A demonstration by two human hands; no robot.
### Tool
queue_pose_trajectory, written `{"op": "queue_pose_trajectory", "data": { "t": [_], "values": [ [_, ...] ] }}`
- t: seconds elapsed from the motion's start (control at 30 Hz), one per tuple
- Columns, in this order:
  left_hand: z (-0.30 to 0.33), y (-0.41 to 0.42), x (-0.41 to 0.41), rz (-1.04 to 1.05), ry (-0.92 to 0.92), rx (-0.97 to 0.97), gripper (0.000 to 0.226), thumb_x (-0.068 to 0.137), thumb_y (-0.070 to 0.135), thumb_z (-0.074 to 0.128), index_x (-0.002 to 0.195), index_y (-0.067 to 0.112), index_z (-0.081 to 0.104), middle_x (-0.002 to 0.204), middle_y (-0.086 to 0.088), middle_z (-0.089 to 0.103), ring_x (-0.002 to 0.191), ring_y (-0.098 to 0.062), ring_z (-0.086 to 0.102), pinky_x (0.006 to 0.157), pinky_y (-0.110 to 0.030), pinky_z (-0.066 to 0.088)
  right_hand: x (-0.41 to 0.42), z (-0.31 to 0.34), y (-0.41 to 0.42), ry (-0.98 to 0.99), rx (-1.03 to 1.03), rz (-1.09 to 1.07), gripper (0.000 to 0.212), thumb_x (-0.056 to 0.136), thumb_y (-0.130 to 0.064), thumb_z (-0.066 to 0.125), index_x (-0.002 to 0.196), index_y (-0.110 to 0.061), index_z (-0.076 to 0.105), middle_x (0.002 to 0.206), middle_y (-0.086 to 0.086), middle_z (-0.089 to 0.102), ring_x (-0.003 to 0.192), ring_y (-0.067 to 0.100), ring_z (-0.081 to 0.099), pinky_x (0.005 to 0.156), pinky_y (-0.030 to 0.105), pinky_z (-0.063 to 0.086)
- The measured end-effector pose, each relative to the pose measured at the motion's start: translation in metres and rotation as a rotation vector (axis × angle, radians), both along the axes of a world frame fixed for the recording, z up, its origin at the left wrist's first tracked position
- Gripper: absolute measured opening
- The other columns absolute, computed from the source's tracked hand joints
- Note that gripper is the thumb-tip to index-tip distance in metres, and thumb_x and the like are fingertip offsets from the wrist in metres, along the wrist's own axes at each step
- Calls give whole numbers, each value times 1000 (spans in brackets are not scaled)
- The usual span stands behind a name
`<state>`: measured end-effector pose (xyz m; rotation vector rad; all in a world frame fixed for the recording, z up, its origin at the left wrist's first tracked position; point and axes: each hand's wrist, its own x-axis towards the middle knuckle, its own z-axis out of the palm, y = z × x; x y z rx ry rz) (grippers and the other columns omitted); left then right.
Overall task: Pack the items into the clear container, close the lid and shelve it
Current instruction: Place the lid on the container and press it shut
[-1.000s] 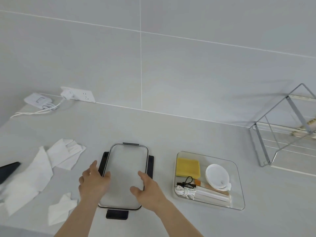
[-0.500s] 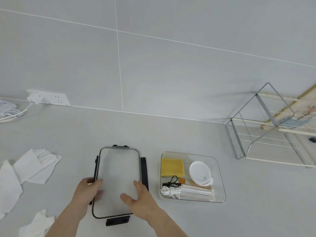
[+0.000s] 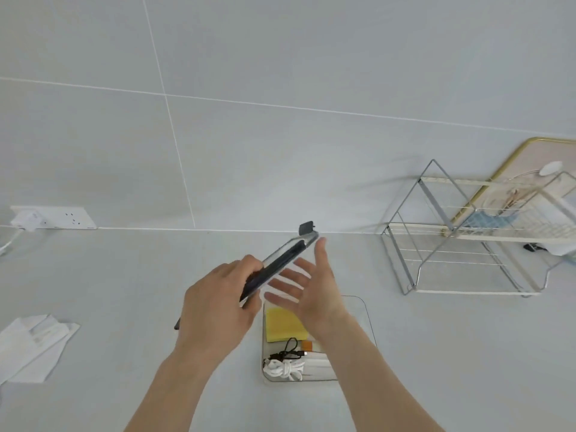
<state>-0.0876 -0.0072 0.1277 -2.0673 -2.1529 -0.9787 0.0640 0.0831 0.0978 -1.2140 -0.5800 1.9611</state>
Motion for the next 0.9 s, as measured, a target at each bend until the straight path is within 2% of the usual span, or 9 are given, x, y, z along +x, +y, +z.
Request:
{"op": "queue_pose_trajectory", "data": {
  "t": [0.13,0.27,0.33,0.47,0.57,0.67,0.73,0.8,0.9],
  "values": [
    [-6,13,42,-211,49,24,39,73,12,75,94,34,50,72,19,54,68,-6,49,48,-26,44,72,18,31,-29,-72,-117,96,55,-82,78,116,-9,66,103,25,77,90,45,76,74,55,63],
    [-25,24,74,-378,125,-23,36,72,25,79,90,36,50,77,18,59,76,-6,53,54,-14,30,128,8,40,-11,-87,-79,36,95,-23,66,121,1,57,100,28,76,88,47,75,66,47,66],
    [-36,24,80,-398,54,-71,27,77,49,73,92,38,53,86,22,60,86,1,51,69,-16,36,150,0,39,-10,-47,-27,28,101,-10,54,126,3,55,108,28,75,94,48,74,66,48,65],
    [-61,24,70,-15,-312,-2,35,83,56,58,111,35,57,122,18,58,117,-6,48,101,-32,34,174,-16,32,17,1,-28,27,104,-5,46,128,2,56,114,29,73,100,50,71,71,53,65],
    [-78,29,57,457,-773,-235,55,80,55,63,127,31,48,129,1,51,119,-21,49,100,-47,42,180,-29,26,1,3,-23,26,104,-5,45,127,0,57,114,28,73,100,50,71,69,51,65],
    [-93,31,54,485,-1282,-417,33,87,32,69,112,14,58,108,-12,69,87,-26,68,81,-46,56,178,-39,19,-30,-5,-10,25,104,-6,47,125,-2,60,114,28,73,101,50,71,70,51,64],
    [-104,27,55,488,-1241,-415,9,93,17,62,100,12,62,96,-11,74,66,-21,68,63,-39,56,175,-47,15,-113,-7,-37,20,102,-9,53,118,-3,64,107,24,76,96,47,74,69,48,65],
    [-115,21,59,516,-1134,-401,8,93,16,59,100,15,63,88,-5,74,60,-18,66,56,-37,54,172,-58,10,-340,26,-60,15,97,-17,63,103,-6,72,89,14,78,82,35,77,64,40,65],
    [-127,16,64,592,-895,-402,10,93,27,58,100,22,63,86,-3,71,72,-27,68,69,-45,58,173,-77,4,-807,132,-15,25,91,-26,66,74,-9,70,64,3,64,60,22,62,61,39,55]
  ]
}}
